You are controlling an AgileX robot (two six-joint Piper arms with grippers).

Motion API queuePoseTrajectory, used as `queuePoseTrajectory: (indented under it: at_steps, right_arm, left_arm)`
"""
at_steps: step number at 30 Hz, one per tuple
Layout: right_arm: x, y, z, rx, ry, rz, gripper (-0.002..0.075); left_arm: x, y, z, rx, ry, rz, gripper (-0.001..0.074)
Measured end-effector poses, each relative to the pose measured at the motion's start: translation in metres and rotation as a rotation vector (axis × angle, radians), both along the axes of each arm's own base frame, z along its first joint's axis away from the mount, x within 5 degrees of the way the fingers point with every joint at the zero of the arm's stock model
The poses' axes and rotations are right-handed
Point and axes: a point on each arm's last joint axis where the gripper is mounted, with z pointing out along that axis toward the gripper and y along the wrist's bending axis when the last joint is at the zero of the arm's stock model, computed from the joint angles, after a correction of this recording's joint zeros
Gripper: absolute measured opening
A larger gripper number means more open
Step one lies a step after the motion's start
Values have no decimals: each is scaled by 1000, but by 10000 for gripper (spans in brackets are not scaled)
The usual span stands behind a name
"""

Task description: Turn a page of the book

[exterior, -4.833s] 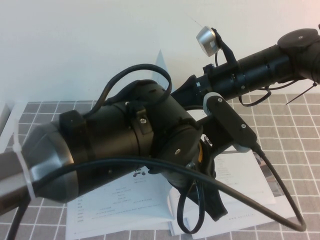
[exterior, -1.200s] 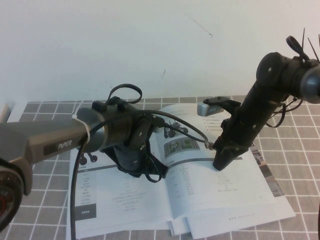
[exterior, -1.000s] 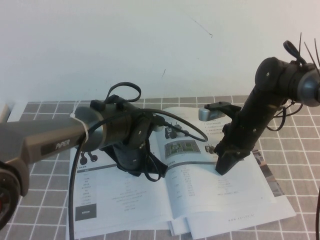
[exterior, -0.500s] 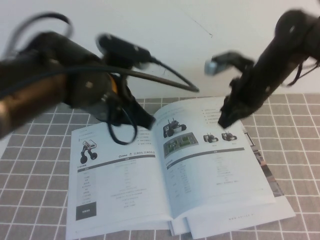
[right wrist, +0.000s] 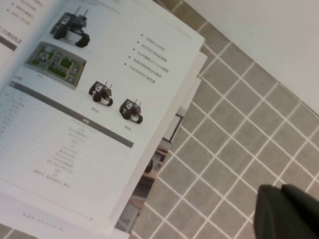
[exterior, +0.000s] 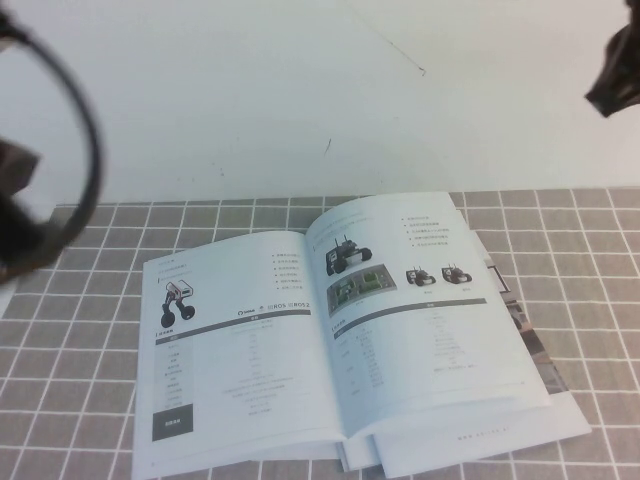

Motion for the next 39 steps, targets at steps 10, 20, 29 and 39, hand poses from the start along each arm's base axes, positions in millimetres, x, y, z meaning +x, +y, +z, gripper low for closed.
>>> queuePoseTrajectory:
  at_steps: [10,20,29,39]
  right_arm:
    - [-77,-29,-7,-3,-6,-92,-1]
    - [-163,-57,-71,97,-216,-121,-1]
    - [-216,-73,-139,160,-246,-169,-1]
    - [-247,-77,-154,286,-259,-199,-1]
  left_arm:
    - [-58,39,-69,-66,-124,48,-4]
    - [-72,31,-164,-148,-249,-136,-4]
    - [-75,18,-184,-204,-354,-296,-4]
    - [-76,18,-185,-348,-295,-232,-4]
